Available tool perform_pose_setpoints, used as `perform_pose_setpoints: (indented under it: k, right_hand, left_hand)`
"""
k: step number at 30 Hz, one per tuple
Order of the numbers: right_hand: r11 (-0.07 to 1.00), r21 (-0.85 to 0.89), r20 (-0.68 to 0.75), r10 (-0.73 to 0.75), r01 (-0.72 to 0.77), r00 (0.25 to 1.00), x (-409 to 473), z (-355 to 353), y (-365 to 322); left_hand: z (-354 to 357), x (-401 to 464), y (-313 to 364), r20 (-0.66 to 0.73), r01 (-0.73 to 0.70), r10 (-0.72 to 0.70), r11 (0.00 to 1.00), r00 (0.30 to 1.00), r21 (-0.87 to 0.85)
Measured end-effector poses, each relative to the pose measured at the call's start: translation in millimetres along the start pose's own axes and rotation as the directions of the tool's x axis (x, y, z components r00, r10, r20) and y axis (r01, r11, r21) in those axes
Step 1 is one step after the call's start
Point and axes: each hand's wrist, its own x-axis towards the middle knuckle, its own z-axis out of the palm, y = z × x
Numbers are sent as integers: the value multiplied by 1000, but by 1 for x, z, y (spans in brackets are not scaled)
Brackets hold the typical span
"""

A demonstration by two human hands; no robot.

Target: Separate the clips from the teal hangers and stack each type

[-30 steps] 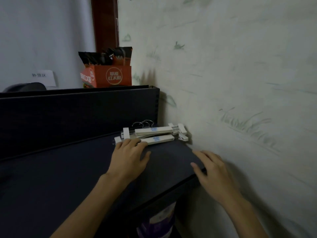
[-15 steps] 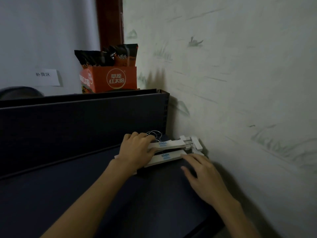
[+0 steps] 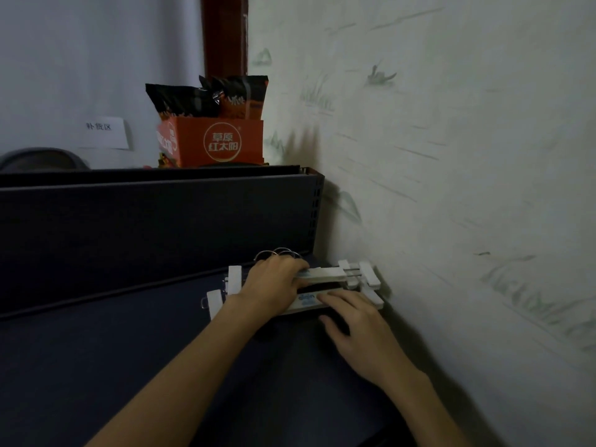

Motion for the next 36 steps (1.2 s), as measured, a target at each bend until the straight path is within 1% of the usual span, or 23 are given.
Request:
perform_pose_setpoints:
  k: [2,5,10,14,18,24,28,32,36]
  right_hand:
    - [1000,23,3,-10,10,1000,1,1,-1]
    - [999,19,4,-33,32,999,5,1,1]
    - [998,-17,60,-59,60,996,14,6,4]
    - [998,24,84,-61,59,995,22,7,3]
    - [995,2,123,-97,98,988,29,6,5]
    - [993,-18,173,-116,121,978,34,4,6]
    - [989,-21,165,-142,147,976,37,4,5]
    - [983,-17,186,-177,183,966,40,4,7]
    - [977,23,172,-214,213,962,35,-1,7]
  left_hand:
    - [-1,-1,2,-21,0,0,1000,1000,-27]
    - [-5,-4,5,-95,2,-6,999,995,-45]
    - [-20,-16,3,-191,58,-73,995,979,-85]
    - [-31,-31,-2,-237,102,-117,992,965,-73]
    - [-40,-48,-6,-284,159,-169,986,944,-59]
    - [-50,-78,-7,-331,261,-256,965,908,-31]
    - [-55,-95,-4,-368,325,-315,945,875,-37]
    - [-58,-108,-3,-393,365,-352,930,850,-45]
    - [-58,-113,-6,-392,395,-385,917,836,-57]
